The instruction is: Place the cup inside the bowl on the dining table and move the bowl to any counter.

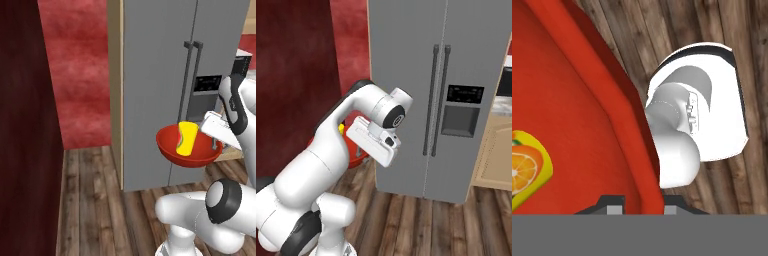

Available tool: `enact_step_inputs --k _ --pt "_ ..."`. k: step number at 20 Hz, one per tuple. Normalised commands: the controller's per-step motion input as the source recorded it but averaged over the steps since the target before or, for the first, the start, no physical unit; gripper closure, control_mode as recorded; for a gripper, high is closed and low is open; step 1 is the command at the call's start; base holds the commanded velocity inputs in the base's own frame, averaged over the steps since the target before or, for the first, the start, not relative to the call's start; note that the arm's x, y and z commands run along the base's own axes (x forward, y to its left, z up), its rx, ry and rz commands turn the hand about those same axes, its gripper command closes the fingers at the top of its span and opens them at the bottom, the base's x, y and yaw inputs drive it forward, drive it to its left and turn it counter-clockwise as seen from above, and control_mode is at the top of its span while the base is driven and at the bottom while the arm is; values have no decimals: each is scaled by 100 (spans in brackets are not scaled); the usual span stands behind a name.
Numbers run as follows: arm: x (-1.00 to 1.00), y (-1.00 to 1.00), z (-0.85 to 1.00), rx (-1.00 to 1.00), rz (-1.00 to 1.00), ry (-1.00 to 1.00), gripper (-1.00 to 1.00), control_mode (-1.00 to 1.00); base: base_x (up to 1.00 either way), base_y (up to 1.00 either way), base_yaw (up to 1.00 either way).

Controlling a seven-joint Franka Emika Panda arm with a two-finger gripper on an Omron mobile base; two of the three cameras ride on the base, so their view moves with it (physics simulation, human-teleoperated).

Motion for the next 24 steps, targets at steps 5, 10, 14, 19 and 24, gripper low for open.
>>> enact_step_inputs --k 5,10,14,19,24 --pt "0 0 0 0 0 0 100 100 43 8 0" --pt "0 0 0 0 0 0 100 100 26 0 0" --pt "0 0 0 0 0 0 100 100 26 -7 0" --pt "0 0 0 0 0 0 100 100 34 -23 0" --pt "0 0 0 0 0 0 100 100 39 -38 2"
